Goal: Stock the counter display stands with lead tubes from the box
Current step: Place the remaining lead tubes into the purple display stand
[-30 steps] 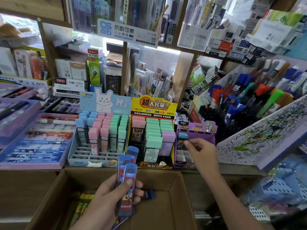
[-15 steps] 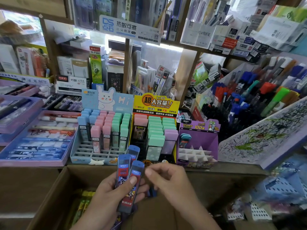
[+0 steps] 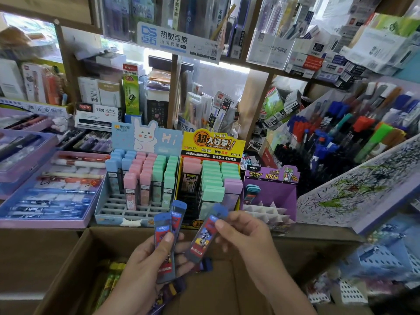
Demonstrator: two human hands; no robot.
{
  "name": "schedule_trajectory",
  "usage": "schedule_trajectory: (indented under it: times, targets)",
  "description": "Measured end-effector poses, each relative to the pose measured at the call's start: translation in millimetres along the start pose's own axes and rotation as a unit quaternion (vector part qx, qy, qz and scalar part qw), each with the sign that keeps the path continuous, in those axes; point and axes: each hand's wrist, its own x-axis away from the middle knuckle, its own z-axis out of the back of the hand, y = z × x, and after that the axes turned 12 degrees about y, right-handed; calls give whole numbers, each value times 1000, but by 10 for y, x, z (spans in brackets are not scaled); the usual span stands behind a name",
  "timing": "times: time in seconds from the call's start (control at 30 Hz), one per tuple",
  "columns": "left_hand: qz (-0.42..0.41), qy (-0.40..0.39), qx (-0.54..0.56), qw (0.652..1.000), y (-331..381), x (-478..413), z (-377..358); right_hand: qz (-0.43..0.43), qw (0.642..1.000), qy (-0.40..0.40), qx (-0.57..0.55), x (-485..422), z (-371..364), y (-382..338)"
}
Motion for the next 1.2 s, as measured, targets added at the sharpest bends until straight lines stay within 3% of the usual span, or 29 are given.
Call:
schedule_trajectory:
  times: [0.43,0.63,0.93,1.2]
  targets:
    - [1,8,-4,1000,-27,-19,14,189,955,208,93,-452,969,-282]
    - [-2,6,-20,1000,-23,-10,14,246,933,210,160,-712,1041,-204]
    - [1,-3,-31,1000,-20,5,14,218,925,186,251,-947,969,48]
    - [0,-2,-35,999,-33,14,12,192,890,191,366,-1034,918,203]
